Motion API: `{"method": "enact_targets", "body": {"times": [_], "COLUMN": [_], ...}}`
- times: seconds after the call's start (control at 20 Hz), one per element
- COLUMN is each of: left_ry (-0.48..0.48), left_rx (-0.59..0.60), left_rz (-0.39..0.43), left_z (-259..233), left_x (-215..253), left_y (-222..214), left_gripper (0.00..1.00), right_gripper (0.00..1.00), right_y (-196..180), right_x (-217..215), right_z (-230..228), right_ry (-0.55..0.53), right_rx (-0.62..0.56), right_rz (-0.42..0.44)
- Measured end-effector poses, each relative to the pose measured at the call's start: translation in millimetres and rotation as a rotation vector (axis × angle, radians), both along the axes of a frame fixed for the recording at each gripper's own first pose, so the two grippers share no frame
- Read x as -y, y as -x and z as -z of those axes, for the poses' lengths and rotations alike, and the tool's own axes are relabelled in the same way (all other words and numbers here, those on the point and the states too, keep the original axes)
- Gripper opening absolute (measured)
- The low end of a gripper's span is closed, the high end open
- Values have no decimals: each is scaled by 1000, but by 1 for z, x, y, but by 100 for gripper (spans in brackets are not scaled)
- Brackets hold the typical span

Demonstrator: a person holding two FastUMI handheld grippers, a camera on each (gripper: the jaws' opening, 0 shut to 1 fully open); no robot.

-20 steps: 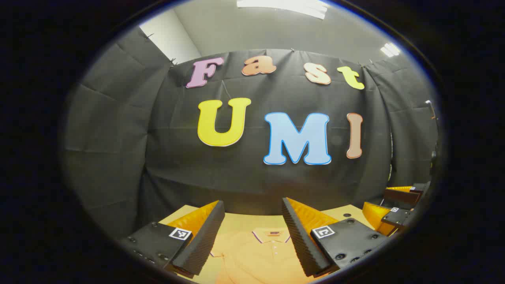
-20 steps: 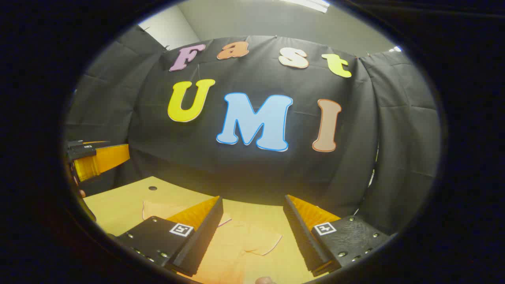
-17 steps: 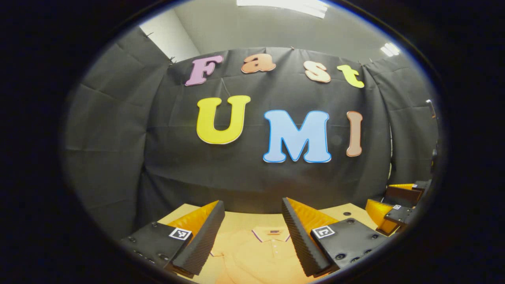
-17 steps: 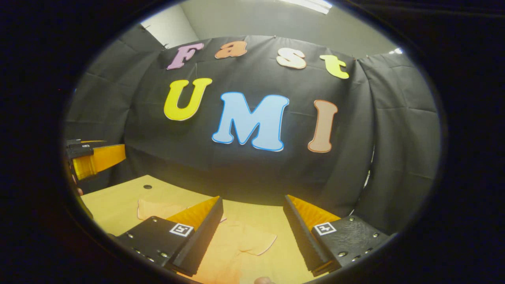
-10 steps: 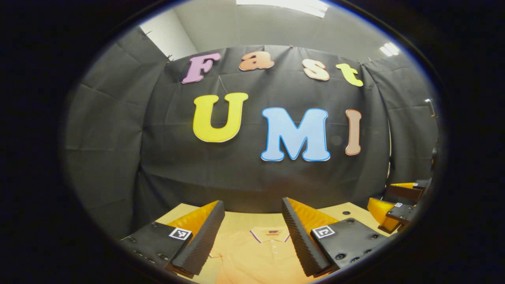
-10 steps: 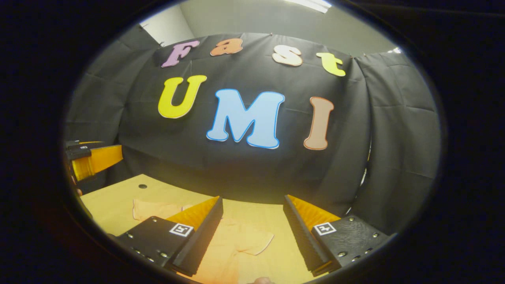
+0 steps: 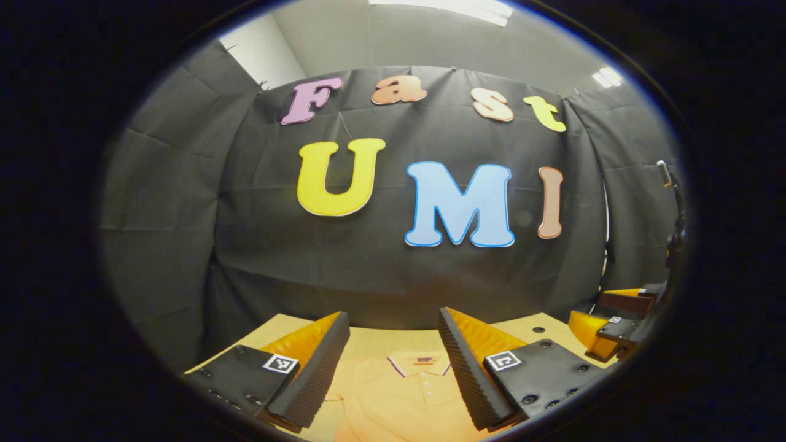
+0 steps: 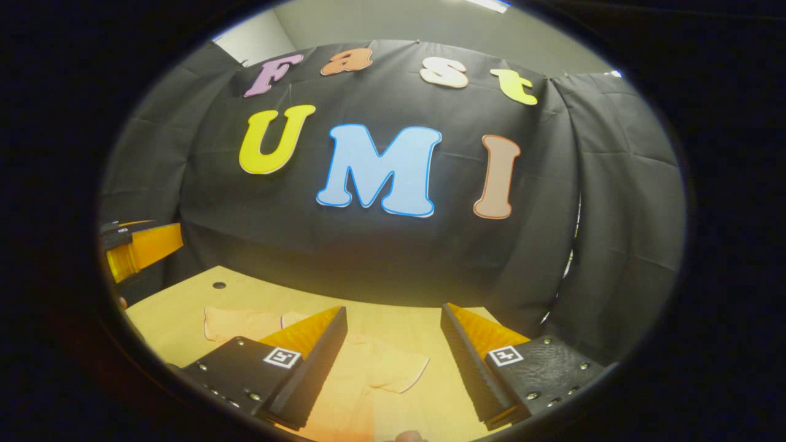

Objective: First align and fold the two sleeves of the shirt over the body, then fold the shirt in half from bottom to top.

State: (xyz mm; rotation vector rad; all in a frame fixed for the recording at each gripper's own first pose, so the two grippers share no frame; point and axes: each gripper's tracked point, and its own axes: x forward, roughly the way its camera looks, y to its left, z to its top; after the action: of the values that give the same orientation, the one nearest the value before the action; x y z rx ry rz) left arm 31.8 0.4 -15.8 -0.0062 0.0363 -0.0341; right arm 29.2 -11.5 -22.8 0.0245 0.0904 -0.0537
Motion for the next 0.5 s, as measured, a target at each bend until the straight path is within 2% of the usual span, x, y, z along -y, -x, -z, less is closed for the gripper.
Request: {"method": "enact_targets", "body": {"times": [0.3, 0.5], "left_ry": [5, 11], "left_rx": [-23, -37], "left_rz": [-13, -27], "left_z": [12, 19], "left_x": [-8, -15], "left_y": [-5, -10], "left_gripper": [95, 95], "right_gripper": [96, 96], "right_y": [-32, -62], "right_x": [2, 11], "right_z": [27, 63], "right_ry": [-42, -57], "right_rx": [-88, -189], "right_rz": [-4, 16]}}
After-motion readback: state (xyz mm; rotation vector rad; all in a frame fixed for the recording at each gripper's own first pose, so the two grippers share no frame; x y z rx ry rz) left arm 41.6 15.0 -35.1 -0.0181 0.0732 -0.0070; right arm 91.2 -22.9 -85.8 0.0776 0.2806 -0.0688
